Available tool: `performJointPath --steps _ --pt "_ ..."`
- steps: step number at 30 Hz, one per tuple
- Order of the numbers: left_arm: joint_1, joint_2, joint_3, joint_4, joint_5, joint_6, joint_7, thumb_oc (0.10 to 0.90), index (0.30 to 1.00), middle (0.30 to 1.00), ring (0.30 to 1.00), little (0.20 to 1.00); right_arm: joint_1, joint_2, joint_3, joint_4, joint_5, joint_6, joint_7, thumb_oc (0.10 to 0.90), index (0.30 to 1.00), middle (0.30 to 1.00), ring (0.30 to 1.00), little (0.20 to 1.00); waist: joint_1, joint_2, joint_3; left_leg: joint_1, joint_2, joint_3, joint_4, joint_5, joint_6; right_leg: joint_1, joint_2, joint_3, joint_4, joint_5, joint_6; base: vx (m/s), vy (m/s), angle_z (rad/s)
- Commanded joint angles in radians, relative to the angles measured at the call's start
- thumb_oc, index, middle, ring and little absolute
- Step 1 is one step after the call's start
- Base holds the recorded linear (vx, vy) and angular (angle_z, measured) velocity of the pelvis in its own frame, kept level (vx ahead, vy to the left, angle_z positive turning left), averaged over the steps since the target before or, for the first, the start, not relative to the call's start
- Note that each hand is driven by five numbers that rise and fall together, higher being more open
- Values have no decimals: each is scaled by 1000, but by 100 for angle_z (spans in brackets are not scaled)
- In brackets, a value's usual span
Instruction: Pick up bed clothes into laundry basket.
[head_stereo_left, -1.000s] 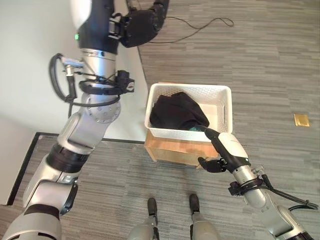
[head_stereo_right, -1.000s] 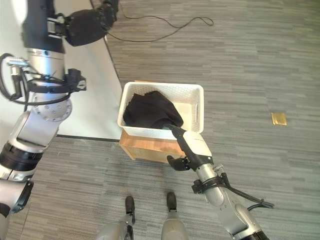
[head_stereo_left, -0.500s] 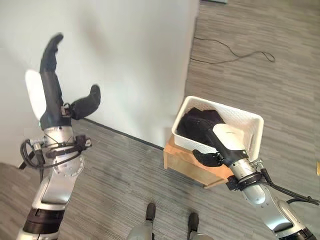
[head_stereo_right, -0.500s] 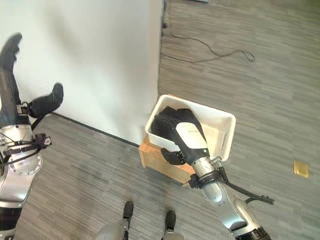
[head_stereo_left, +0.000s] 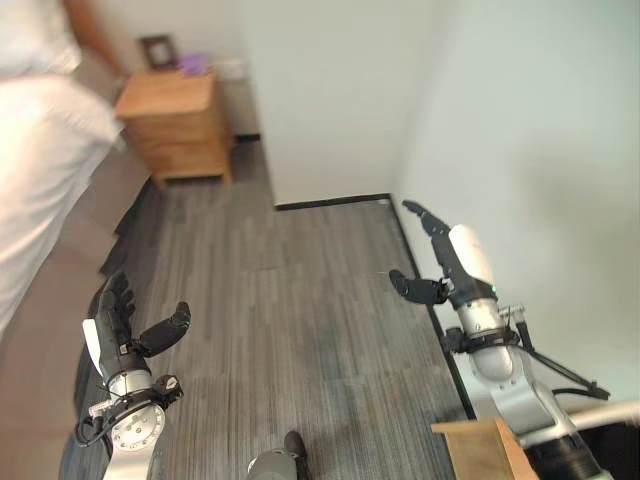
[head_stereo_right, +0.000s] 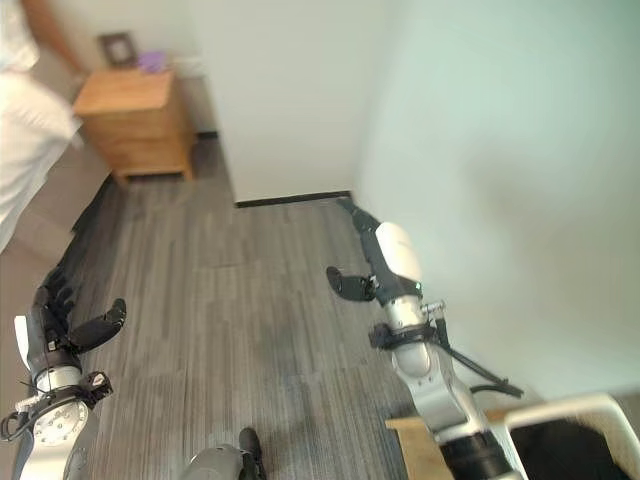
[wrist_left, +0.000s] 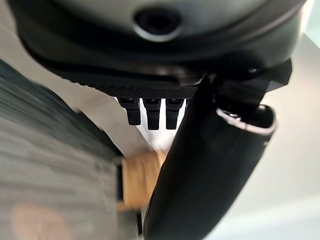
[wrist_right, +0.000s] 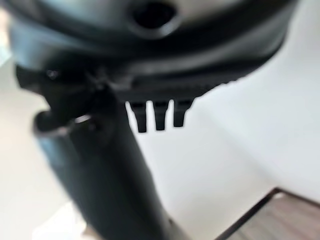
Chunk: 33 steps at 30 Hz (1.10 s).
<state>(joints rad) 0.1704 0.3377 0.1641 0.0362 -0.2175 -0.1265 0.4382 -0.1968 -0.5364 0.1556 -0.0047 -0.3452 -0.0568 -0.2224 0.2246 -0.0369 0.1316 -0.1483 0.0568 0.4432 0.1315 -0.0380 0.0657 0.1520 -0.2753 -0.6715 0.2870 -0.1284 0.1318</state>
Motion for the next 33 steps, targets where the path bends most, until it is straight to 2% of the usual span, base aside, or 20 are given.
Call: performJointPath --steps 1,2,3,4,5,6,8,9,10,11,12,17,21,22,23,24,25,30,31,33 --pt "-118 105 34 -102 29 -99 -14 800 900 900 900 900 -27 -28 -76 -91 19 -58 -81 800 900 900 900 900 -63 32 -6 106 -18 -232 -133 -34 -43 -121 7 143 181 29 8 269 90 65" --pt "-117 104 32 -104 29 -99 -14 800 900 900 900 900 -23 -28 -78 -93 19 -58 -81 800 900 900 900 900 -64 31 -6 110 -25 -235 -143 -30 -40 -128 -2 146 199 24 13 63 3 144" --pt "-115 93 21 -105 30 -103 -17 800 900 900 900 900 9 -21 -99 -103 23 -59 -80 800 900 900 900 900 -85 41 2 118 -27 -262 -172 8 -44 -175 15 229 215 40 4 22 -118 181" --pt "-124 89 4 -103 27 -106 -26 800 900 900 900 900 39 -18 -128 -104 25 -57 -94 800 900 900 900 900 -116 57 16 127 -27 -345 -193 27 -61 -215 56 392 200 1 -8 10 -133 185" --pt "-125 88 3 -103 27 -106 -26 800 900 900 900 900 40 -19 -130 -105 25 -57 -94 800 900 900 900 900 -115 60 14 123 -23 -346 -193 33 -62 -217 60 390 197 7 -12 113 -278 143" --pt "-137 82 -13 -106 15 -107 -33 800 900 900 900 900 59 -14 -159 -118 25 -49 -108 800 900 900 900 900 -148 66 27 118 -28 -436 -202 48 -77 -246 101 554 144 -34 -21 115 -253 148" --pt "-147 83 -28 -109 13 -100 -34 800 900 900 900 900 80 0 -181 -126 25 -42 -119 800 900 900 900 900 -185 69 38 108 -38 -543 -204 63 -84 -273 158 761 88 -31 -27 103 -275 142" --pt "-147 83 -28 -109 13 -100 -34 800 900 900 900 900 81 -1 -181 -126 25 -42 -119 800 900 900 900 900 -186 69 34 111 -38 -544 -209 57 -84 -271 157 759 87 -38 -28 79 -196 157" --pt "-146 82 -29 -106 9 -97 -36 800 900 900 900 900 93 7 -189 -133 32 -38 -117 800 900 900 900 900 -206 67 38 111 -46 -593 -211 61 -90 -280 194 870 70 -34 -29 136 -256 222" --pt "-152 80 -34 -97 9 -94 -37 800 900 900 900 900 117 21 -197 -145 36 -40 -120 800 900 900 900 900 -233 70 46 104 -59 -674 -214 69 -104 -283 263 1055 66 -27 -28 85 -379 191" --pt "-157 81 -33 -94 10 -95 -35 800 900 900 900 900 121 25 -200 -159 35 -46 -125 800 900 900 900 900 -240 69 51 96 -62 -702 -213 74 -115 -273 286 1113 50 -33 -28 30 -293 172" --pt "-150 71 -31 -128 23 -117 -28 800 900 900 900 900 66 29 -164 -181 65 -82 -145 800 900 900 900 900 -211 75 77 37 -76 -782 -206 121 -140 -234 299 1122 -124 -9 -46 -210 -347 144" --pt "-129 50 -19 -151 0 -142 -34 800 900 900 900 900 0 -3 -139 -162 87 -93 -139 800 900 900 900 900 -188 90 81 -31 -65 -749 -213 162 -162 -196 288 1073 -228 12 -73 -209 -247 40" --pt "-137 36 -21 -155 -22 -148 -36 800 900 900 900 900 -12 -25 -137 -155 105 -96 -137 800 900 900 900 900 -194 89 91 -56 -47 -654 -212 154 -162 -183 274 1003 -250 17 -81 -234 -257 34" --pt "-138 36 -20 -155 -22 -148 -36 800 900 900 900 900 -14 -26 -137 -154 105 -97 -137 800 900 900 900 900 -194 92 92 -58 -44 -655 -215 161 -164 -186 276 1004 -252 23 -80 -262 -204 32" --pt "-150 34 -28 -146 -35 -145 -42 800 900 900 900 900 -15 -34 -138 -144 117 -94 -137 800 900 900 900 900 -203 85 98 -53 -24 -538 -207 141 -147 -189 260 953 -250 24 -83 -424 -228 76" --pt "-159 38 -41 -141 -56 -144 -52 800 900 900 900 900 -16 -38 -128 -130 134 -91 -136 800 900 900 900 900 -228 67 105 2 49 -302 -121 91 -130 -211 220 829 -234 39 -80 -497 -291 100" --pt "-139 39 -33 -157 -70 -147 -88 800 900 900 900 900 7 -26 -140 -161 136 -98 -108 800 900 900 900 900 -261 27 102 34 78 -258 114 -38 -132 -224 155 722 -244 71 -82 -256 -130 150" --pt "-111 30 -33 -159 -103 -134 -115 800 900 900 900 900 26 -7 -154 -178 154 -104 -83 800 900 900 900 900 -284 9 90 79 155 -218 235 -46 -149 -233 106 643 -250 87 -76 -222 -11 83" --pt "-87 26 -30 -165 -107 -120 -129 800 900 900 900 900 43 1 -161 -186 155 -104 -78 800 900 900 900 900 -303 22 81 112 182 -194 188 -47 -156 -223 105 604 -254 87 -66 -119 38 128"
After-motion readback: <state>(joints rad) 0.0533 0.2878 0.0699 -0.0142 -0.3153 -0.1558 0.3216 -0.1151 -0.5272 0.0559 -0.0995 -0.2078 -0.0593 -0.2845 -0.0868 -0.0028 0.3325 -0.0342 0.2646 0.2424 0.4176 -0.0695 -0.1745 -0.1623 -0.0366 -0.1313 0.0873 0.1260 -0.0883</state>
